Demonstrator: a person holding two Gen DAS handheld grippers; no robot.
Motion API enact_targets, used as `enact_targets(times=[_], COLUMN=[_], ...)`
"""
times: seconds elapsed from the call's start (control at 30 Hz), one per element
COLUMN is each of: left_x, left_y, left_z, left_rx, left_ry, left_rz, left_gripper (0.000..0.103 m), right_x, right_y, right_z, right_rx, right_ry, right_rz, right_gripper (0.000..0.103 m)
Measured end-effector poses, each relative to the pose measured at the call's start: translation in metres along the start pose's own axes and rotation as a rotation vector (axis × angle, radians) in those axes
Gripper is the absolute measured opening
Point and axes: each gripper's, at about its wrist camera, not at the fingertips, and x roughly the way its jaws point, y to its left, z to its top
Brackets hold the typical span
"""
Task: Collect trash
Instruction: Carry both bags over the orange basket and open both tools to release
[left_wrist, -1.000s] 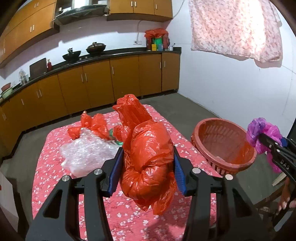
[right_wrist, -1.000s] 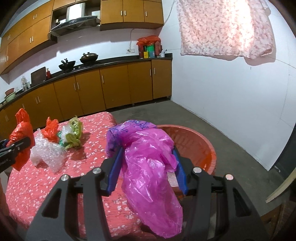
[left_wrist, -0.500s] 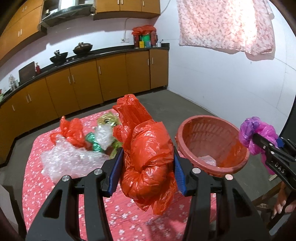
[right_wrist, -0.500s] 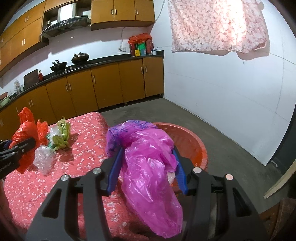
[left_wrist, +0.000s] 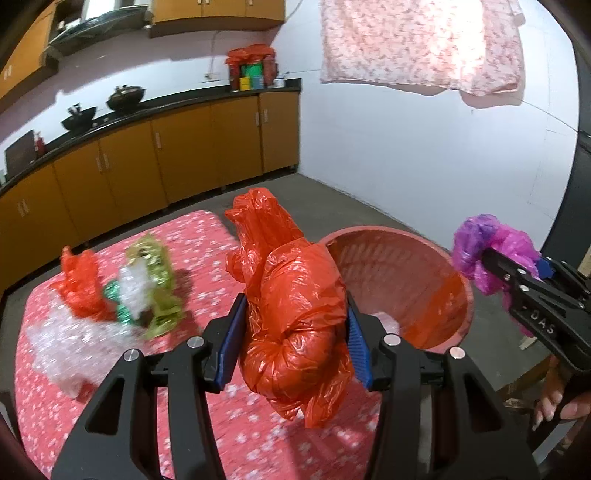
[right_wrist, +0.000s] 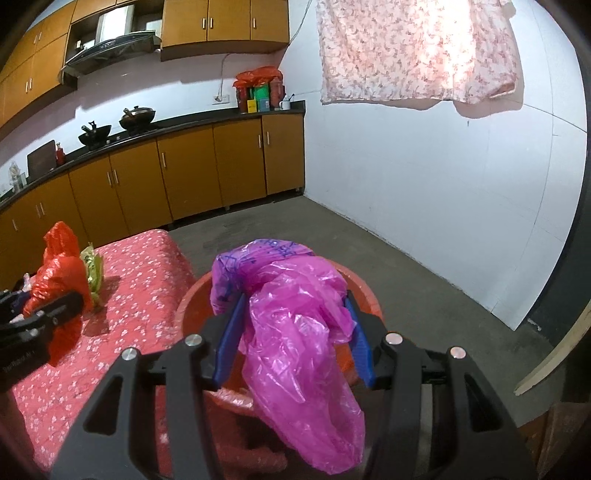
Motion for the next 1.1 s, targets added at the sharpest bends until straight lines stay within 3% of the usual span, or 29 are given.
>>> enact_targets(times=[0.4, 1.1], left_x=[0.044, 0.109], left_y=[-0.029, -0.053], left_z=[0.01, 0.022], left_rx=[0.056, 0.122], left_ry=[0.02, 0.075], left_rz=[-0.111, -0.172], left_gripper=[0.051, 0.051], right_x=[0.031, 0.083], right_y=[-0.015, -0.041], right_z=[0.016, 0.032], right_rx=[0.037, 0.139], right_ry=[-0.006, 0.002], right_rz=[-0.007, 0.04], right_gripper=[0.051, 0.054])
